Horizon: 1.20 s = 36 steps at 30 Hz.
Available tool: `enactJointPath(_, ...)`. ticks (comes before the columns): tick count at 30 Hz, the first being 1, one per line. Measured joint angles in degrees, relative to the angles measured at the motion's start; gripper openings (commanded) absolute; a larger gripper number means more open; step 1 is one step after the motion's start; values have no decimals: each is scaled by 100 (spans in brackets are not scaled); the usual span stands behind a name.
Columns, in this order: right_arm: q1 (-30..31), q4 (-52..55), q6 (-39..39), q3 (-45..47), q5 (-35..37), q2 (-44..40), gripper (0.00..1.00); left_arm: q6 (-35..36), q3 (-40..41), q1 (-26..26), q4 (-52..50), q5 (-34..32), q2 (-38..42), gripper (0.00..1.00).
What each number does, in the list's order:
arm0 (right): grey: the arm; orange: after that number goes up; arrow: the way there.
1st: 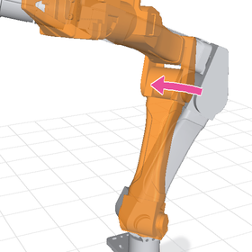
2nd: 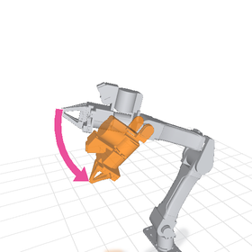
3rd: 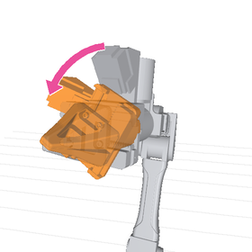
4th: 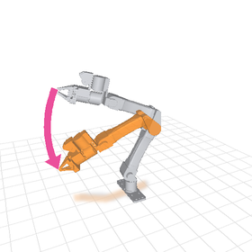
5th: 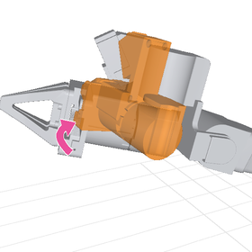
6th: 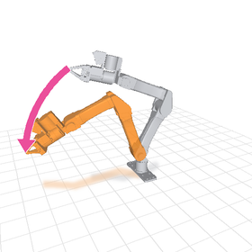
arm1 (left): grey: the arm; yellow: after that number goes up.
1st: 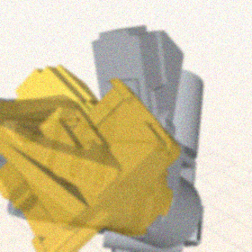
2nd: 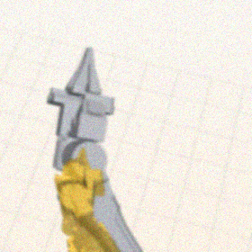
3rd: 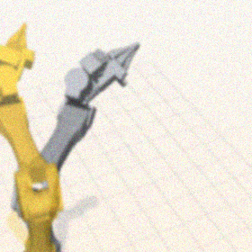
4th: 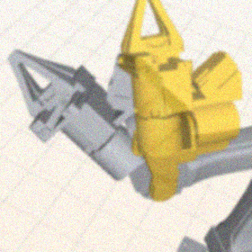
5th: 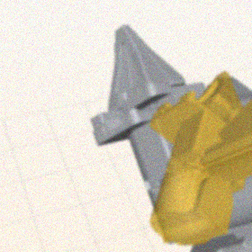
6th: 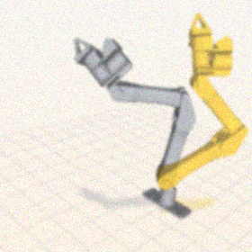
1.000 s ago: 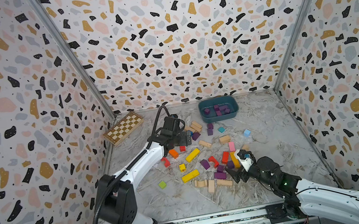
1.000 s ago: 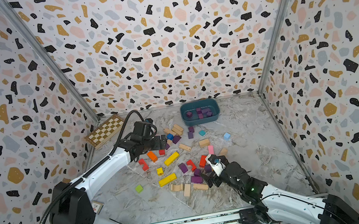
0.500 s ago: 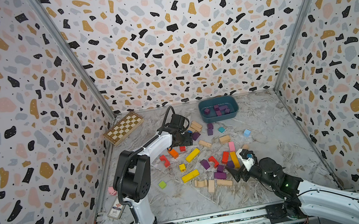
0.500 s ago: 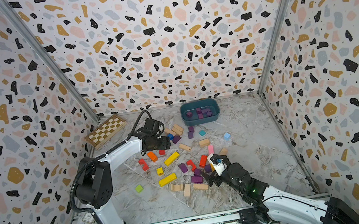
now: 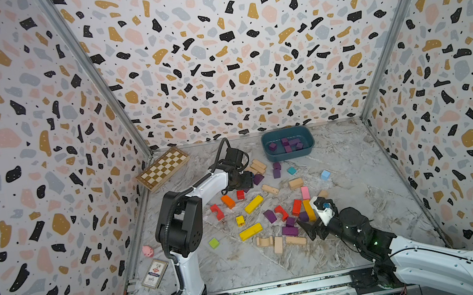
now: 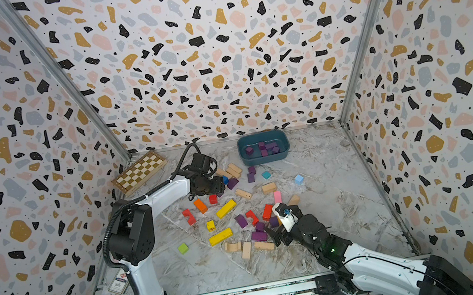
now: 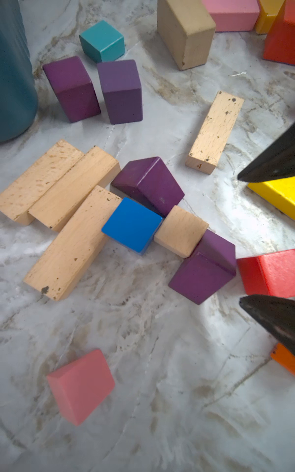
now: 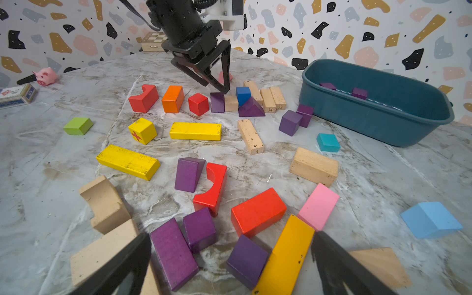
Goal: Pick purple bricks into the storage bin
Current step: Adjust the building block at the center of the board.
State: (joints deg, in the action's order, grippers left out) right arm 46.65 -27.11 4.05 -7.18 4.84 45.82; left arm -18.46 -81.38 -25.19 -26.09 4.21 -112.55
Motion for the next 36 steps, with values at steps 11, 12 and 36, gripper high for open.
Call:
enactJointPath(11, 0, -2, 0, 0, 31, 157, 100, -2, -2, 2, 0, 116, -166, 63)
enactJointPath(12, 0, -4, 0, 0, 33, 170, 100, -2, -2, 2, 0, 120, -192, 63)
enactJointPath(36, 0, -37, 0, -4, 79, 332, 100, 2, -205, 306, 20, 129, -632, 59)
